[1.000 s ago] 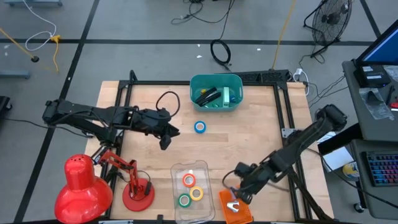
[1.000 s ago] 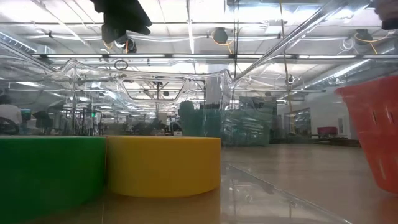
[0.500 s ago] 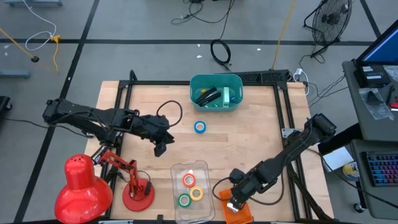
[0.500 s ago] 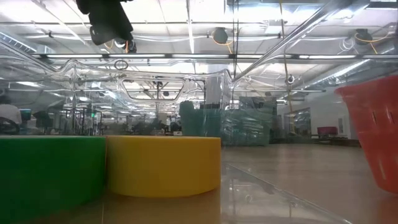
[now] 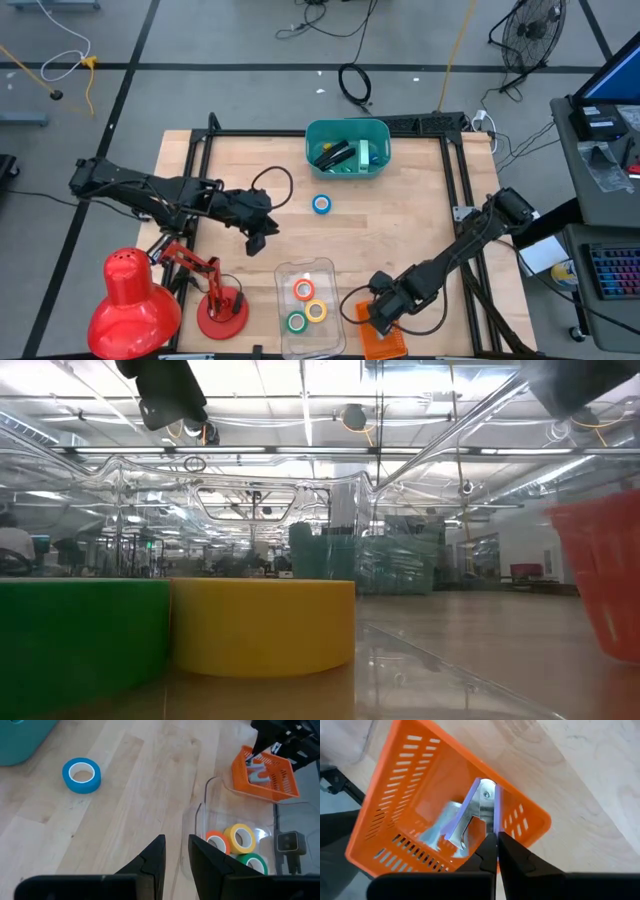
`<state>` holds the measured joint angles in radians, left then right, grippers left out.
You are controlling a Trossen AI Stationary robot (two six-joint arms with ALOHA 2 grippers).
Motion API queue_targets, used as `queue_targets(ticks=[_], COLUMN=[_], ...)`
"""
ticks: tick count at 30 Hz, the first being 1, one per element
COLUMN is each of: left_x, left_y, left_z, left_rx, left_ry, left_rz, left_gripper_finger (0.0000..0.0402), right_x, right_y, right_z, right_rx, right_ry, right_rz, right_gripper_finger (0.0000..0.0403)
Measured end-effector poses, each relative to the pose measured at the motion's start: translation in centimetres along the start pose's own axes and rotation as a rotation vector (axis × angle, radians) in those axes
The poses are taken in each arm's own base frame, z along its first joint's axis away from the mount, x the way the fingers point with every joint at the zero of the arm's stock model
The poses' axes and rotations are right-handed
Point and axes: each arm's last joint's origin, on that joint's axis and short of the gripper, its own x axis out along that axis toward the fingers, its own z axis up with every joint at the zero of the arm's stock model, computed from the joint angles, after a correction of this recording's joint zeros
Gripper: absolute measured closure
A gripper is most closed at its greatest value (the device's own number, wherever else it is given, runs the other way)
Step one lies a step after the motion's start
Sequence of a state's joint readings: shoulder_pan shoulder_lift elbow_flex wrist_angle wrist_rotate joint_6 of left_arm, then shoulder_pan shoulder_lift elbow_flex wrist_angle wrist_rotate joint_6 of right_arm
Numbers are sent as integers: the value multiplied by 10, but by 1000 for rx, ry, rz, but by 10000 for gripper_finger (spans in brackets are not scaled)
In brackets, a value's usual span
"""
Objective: Pick and place Stapler, Stapler remover, tape
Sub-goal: Put the purple staple remover into the orange basket
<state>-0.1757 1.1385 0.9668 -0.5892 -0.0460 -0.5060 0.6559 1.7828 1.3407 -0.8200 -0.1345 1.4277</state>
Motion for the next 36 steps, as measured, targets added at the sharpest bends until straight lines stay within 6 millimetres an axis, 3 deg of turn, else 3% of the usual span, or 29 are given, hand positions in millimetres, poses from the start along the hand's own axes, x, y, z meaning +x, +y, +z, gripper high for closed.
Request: queue_targets(ticks=[28, 36], left_x=[0, 0], left_y=[0, 0], left_z=[-1, -1], left_rx=[28, 27], left_ry=[9, 11], left_rz=[11, 12], left_gripper_finger=[316, 316], right_x=[-1, 14], right_y=[8, 13], right_z=[9, 21], right_rx=[-34, -31], right_ry=[27, 48], right_rz=[98, 126], right_gripper_finger=[403, 403])
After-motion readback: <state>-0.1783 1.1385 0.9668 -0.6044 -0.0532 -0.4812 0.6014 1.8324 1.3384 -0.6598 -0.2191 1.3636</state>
